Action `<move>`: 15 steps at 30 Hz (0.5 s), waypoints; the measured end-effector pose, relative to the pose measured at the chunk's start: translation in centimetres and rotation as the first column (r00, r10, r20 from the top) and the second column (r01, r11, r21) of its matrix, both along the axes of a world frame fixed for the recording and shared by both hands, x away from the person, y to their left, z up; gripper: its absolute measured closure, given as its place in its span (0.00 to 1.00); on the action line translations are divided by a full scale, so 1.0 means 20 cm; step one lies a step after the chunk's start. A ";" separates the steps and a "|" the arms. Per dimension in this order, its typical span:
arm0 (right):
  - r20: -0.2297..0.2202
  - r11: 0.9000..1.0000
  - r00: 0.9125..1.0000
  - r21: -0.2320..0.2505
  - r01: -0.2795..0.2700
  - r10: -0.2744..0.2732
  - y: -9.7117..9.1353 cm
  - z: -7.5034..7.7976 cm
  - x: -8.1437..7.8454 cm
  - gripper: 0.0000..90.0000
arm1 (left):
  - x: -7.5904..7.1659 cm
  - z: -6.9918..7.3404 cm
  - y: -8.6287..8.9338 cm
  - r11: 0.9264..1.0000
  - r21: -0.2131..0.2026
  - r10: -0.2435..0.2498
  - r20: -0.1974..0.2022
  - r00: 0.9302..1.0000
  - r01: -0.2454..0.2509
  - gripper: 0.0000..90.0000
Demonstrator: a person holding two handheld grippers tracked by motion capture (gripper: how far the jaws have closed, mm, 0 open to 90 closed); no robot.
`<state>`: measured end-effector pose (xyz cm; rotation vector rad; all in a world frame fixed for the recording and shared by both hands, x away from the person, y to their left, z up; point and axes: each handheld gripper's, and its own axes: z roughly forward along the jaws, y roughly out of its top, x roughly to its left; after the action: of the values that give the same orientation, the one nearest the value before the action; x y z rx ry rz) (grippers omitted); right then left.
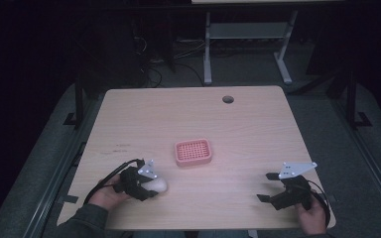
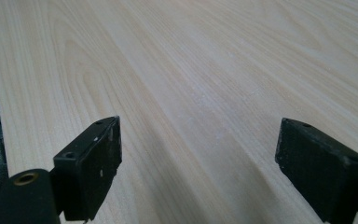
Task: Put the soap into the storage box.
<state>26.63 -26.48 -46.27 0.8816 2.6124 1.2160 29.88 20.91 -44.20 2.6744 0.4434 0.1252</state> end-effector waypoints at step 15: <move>0.006 1.000 1.000 0.018 0.016 -0.016 -0.02 0.00 -0.01 0.16 | 0.01 0.07 -0.01 1.000 -0.017 -0.021 0.004 1.000 0.021 0.55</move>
<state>26.40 -26.94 -46.24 0.8988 2.5883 1.2378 30.17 20.77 -42.89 2.6610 0.4129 0.1191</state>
